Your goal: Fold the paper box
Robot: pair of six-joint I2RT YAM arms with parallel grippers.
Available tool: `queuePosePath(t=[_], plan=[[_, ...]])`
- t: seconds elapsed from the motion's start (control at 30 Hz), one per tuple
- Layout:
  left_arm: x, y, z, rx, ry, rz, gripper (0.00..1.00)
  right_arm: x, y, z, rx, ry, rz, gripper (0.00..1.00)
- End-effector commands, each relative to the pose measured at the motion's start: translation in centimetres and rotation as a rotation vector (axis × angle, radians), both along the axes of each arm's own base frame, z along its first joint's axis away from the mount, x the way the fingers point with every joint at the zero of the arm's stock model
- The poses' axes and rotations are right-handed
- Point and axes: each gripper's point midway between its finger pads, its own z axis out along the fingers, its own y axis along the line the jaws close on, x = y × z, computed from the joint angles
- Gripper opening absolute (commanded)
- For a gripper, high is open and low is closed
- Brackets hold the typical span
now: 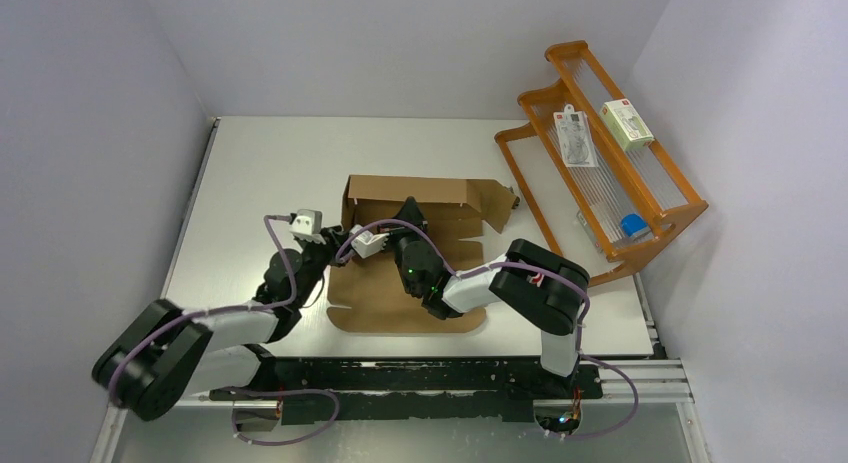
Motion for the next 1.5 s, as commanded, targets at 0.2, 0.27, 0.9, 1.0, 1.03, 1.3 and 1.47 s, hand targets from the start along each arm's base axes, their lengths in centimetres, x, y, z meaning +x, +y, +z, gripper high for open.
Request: queuePosePath(t=[0.2, 0.27, 0.9, 1.0, 1.03, 1.3, 1.47], plan=[[-0.3, 3.1, 4.6, 0.036, -0.055, 0.125, 0.59, -0.3, 0.1, -1.5, -0.038, 0.027, 0.023, 0.15], [-0.4, 4.1, 6.1, 0.041, -0.088, 0.163, 0.62, -0.2, 0.0, -1.5, -0.035, 0.028, 0.021, 0.15], [4.0, 6.4, 2.0, 0.085, 0.083, 0.124, 0.71, 0.1, 0.9, -0.9, -0.016, 0.052, 0.05, 0.15], [4.5, 5.0, 1.2, 0.085, 0.089, 0.055, 0.72, 0.2, 1.1, -0.9, -0.021, 0.049, 0.052, 0.15], [4.6, 4.5, 0.9, 0.08, 0.096, 0.031, 0.72, 0.2, 1.1, -0.9, -0.022, 0.049, 0.052, 0.14], [5.1, 3.1, 0.4, 0.027, 0.048, -0.024, 0.73, 0.1, 1.4, -1.3, -0.026, 0.067, 0.065, 0.14], [5.8, 1.9, 0.9, 0.011, 0.002, -0.071, 0.74, 0.1, 1.5, -1.6, -0.033, 0.087, 0.07, 0.14]])
